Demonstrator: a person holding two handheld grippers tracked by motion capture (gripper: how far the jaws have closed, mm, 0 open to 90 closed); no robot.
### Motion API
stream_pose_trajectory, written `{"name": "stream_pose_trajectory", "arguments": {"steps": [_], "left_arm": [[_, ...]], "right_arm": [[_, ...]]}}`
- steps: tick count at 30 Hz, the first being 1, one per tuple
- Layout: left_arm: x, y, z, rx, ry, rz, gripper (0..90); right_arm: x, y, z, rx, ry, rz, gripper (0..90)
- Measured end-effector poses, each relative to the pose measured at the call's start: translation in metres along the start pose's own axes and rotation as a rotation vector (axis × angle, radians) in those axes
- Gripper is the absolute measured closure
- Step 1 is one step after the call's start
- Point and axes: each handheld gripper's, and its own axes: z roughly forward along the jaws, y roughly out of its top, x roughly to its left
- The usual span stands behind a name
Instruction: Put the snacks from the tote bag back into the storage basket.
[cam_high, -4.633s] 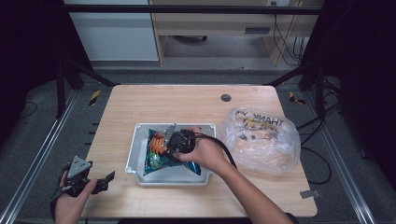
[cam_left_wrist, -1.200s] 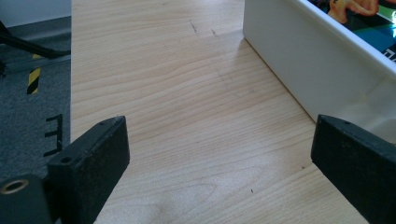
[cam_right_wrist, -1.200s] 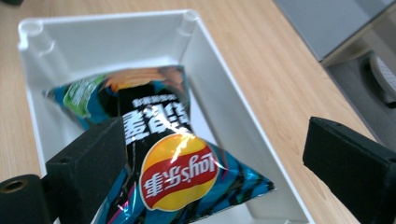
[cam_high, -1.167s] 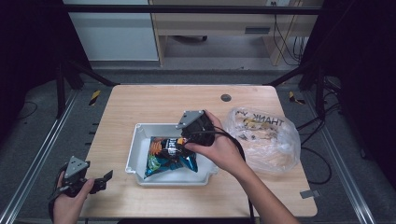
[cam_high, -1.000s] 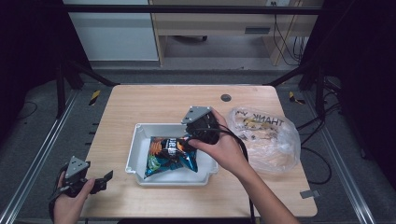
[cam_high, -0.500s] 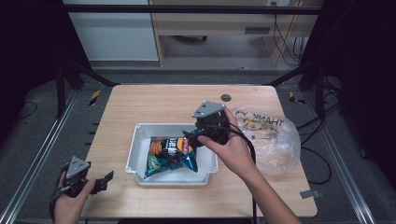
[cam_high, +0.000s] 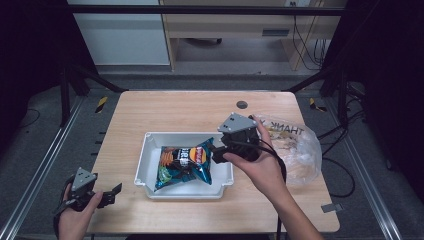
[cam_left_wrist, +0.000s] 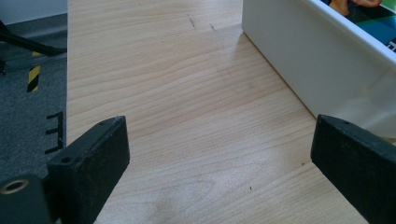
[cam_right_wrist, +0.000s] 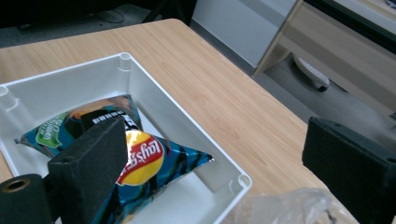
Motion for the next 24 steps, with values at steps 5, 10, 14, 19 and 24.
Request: {"name": "stream_pose_trajectory", "arguments": {"steps": [5, 10, 14, 19, 24], "left_arm": [[0.0, 0.0, -0.001, -0.002, 0.003, 0.0, 4.3], [-0.001, 0.0, 0.001, 0.002, 0.004, 0.0, 4.3], [-0.007, 0.001, 0.004, 0.013, -0.004, 0.02, 4.3], [-0.003, 0.0, 0.002, 0.002, 0.005, 0.004, 4.4], [-0.001, 0.0, -0.001, -0.001, 0.006, -0.006, 5.1]], "right_arm": [[-0.005, -0.008, -0.008, -0.012, -0.021, 0.029, 9.1], [-0.008, -0.014, -0.011, -0.003, -0.031, 0.03, 9.5], [-0.013, -0.02, -0.015, -0.006, -0.054, 0.054, 8.0], [-0.026, -0.029, -0.025, 0.021, -0.086, 0.093, 5.6], [-0.037, -0.043, -0.034, 0.036, -0.119, 0.116, 5.5]]}}
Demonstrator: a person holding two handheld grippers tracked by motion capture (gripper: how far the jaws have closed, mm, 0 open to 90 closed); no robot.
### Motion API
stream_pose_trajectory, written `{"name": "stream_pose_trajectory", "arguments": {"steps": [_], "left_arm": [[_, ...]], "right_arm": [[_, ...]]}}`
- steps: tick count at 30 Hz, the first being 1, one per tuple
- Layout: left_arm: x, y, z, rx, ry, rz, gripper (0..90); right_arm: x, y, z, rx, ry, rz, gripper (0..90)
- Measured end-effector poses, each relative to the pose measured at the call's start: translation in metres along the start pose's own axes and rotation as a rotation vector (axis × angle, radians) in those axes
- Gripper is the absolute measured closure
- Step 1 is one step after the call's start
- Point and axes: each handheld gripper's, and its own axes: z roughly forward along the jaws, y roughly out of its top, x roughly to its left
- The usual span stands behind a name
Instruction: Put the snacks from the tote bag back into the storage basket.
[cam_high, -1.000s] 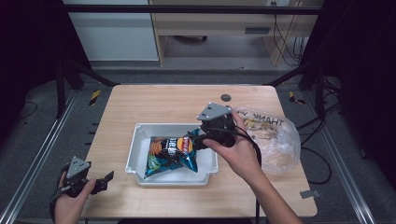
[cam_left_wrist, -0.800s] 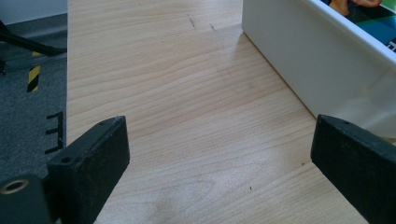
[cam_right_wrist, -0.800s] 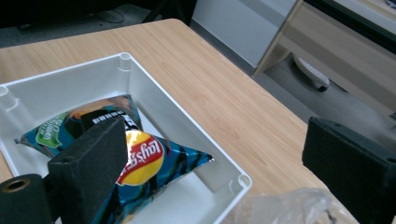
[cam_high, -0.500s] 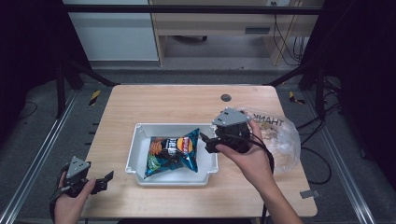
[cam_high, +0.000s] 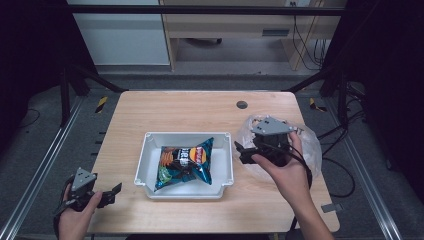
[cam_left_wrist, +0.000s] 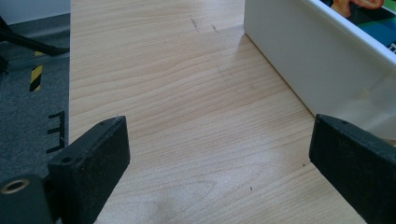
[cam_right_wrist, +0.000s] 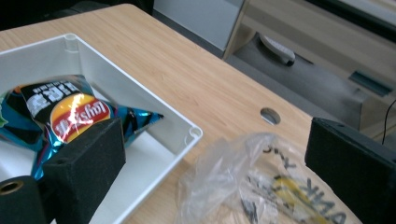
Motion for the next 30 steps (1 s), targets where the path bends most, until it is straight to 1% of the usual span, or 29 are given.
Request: {"name": "stream_pose_trajectory", "arguments": {"steps": [2, 3, 5, 6, 10, 12, 13, 14, 16, 18, 21, 27, 30], "left_arm": [[-0.001, 0.0, 0.001, 0.005, 0.002, -0.003, 5.1], [-0.001, 0.0, 0.001, 0.01, 0.0, 0.003, 5.0], [-0.001, 0.0, 0.001, 0.005, 0.002, -0.006, 4.7], [0.0, 0.0, 0.001, 0.01, 0.005, 0.0, 4.6], [0.001, -0.001, 0.0, 0.012, 0.015, -0.01, 4.7], [0.002, -0.002, 0.0, 0.016, 0.017, -0.011, 4.8], [0.001, -0.002, 0.001, 0.009, 0.017, -0.021, 4.8], [0.002, -0.001, 0.0, 0.011, 0.018, -0.013, 4.8], [0.001, -0.001, -0.001, -0.003, 0.022, -0.018, 4.9], [0.002, -0.001, -0.001, 0.001, 0.02, -0.011, 5.0], [0.001, -0.001, -0.001, 0.0, 0.021, -0.013, 5.0], [0.002, -0.001, -0.002, -0.007, 0.02, -0.014, 5.2], [0.002, 0.0, -0.002, -0.009, 0.019, -0.012, 5.2]], "right_arm": [[-0.003, -0.007, -0.001, 0.007, -0.011, 0.007, 5.6], [-0.004, -0.01, -0.001, 0.011, -0.018, 0.01, 5.6], [-0.007, -0.016, -0.002, 0.015, -0.029, 0.017, 5.6], [-0.008, -0.019, -0.002, 0.01, -0.035, 0.03, 5.6], [-0.011, -0.031, -0.003, 0.011, -0.03, 0.069, 5.2], [-0.011, -0.037, -0.002, 0.018, -0.035, 0.075, 5.1], [-0.012, -0.041, -0.002, 0.019, -0.038, 0.076, 5.1], [-0.012, -0.044, -0.002, 0.026, -0.038, 0.077, 5.1], [-0.013, -0.05, -0.001, 0.037, -0.045, 0.082, 5.1], [-0.015, -0.056, -0.001, 0.045, -0.05, 0.092, 5.1], [-0.019, -0.064, -0.001, 0.058, -0.056, 0.105, 5.0], [-0.025, -0.077, -0.002, 0.066, -0.064, 0.138, 4.9], [-0.027, -0.086, 0.0, 0.08, -0.07, 0.152, 4.9]]}}
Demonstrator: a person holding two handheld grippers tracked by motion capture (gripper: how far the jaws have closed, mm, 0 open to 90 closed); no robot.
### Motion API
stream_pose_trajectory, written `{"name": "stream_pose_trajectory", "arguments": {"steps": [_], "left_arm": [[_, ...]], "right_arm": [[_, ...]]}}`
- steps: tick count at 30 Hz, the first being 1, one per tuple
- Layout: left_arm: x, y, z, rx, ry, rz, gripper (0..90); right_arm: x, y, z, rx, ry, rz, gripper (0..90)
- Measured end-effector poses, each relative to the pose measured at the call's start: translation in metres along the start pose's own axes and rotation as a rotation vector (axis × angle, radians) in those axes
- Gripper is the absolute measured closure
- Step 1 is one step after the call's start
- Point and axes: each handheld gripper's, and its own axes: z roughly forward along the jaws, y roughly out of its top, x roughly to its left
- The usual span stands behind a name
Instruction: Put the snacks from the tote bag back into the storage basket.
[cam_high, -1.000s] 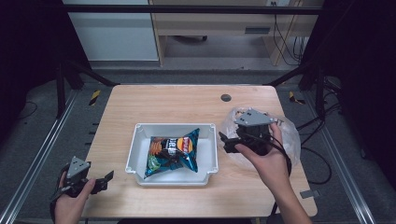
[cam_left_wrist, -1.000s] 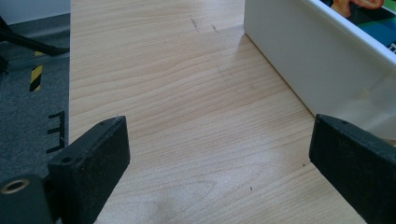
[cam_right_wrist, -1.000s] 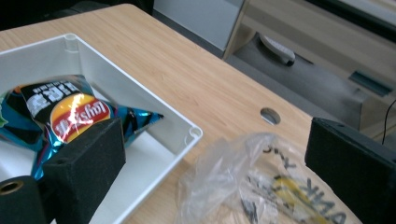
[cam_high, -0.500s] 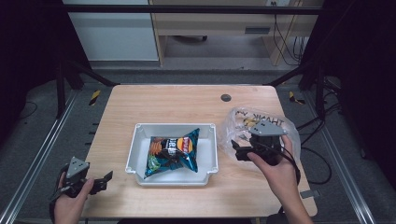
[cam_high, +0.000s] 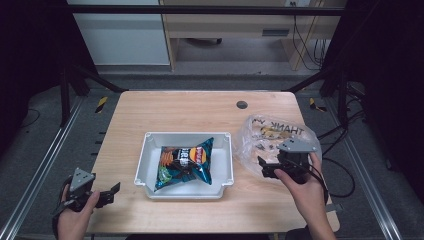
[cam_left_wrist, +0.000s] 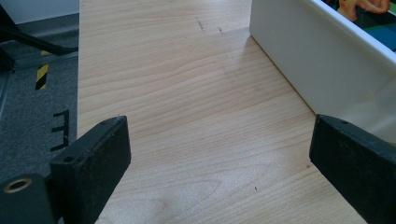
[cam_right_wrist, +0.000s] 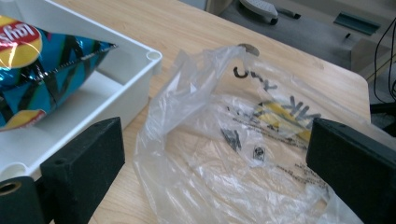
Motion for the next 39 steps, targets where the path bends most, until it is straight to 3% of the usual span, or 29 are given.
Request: {"name": "stream_pose_trajectory", "arguments": {"steps": [10, 18, 39], "left_arm": [[-0.001, 0.0, 0.001, 0.001, -0.007, 0.0, 5.2], [-0.002, -0.001, 0.003, 0.015, -0.023, 0.007, 5.1], [-0.002, 0.0, 0.002, 0.012, -0.016, 0.009, 5.1]], "right_arm": [[-0.009, -0.023, 0.007, 0.037, -0.037, 0.014, 4.7], [-0.009, -0.037, 0.012, 0.067, -0.038, 0.014, 4.7], [0.009, -0.06, 0.031, 0.146, 0.025, -0.007, 5.1]]}}
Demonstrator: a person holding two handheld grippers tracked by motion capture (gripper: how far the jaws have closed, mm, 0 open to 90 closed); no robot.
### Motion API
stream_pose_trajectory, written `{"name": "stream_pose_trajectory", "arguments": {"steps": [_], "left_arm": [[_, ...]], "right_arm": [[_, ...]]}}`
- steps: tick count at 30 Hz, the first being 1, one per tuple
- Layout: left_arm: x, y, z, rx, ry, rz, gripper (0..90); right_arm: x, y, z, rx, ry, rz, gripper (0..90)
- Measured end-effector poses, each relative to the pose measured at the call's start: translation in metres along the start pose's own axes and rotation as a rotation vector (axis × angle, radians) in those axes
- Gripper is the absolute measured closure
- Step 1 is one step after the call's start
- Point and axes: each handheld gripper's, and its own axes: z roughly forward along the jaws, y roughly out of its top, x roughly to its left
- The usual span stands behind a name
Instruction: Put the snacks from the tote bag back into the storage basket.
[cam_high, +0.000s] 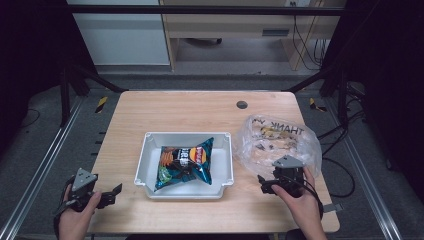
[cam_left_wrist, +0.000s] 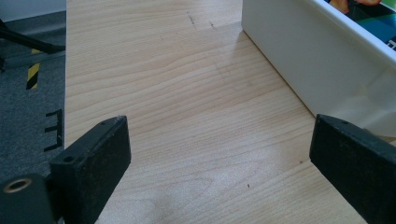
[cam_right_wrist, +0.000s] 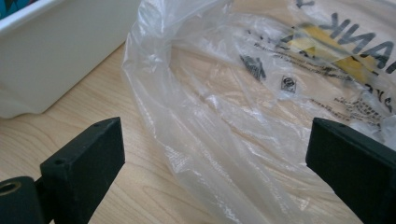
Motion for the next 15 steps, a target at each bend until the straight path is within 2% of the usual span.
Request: {"name": "stream_pose_trajectory", "arguments": {"steps": [5, 7, 9, 15], "left_arm": [[0.002, 0.0, -0.002, -0.011, 0.012, -0.008, 5.1], [0.002, 0.001, -0.002, -0.008, 0.017, 0.002, 5.2], [0.001, 0.001, -0.001, -0.007, 0.013, 0.001, 5.2], [0.0, 0.002, 0.0, -0.009, 0.006, 0.003, 5.2]], "right_arm": [[0.004, -0.005, 0.006, 0.041, 0.017, -0.026, 5.5], [0.005, -0.008, 0.009, 0.06, 0.019, -0.037, 5.6], [0.007, -0.009, 0.009, 0.077, 0.024, -0.031, 5.7], [0.012, -0.011, 0.01, 0.09, 0.014, -0.06, 5.6]]}}
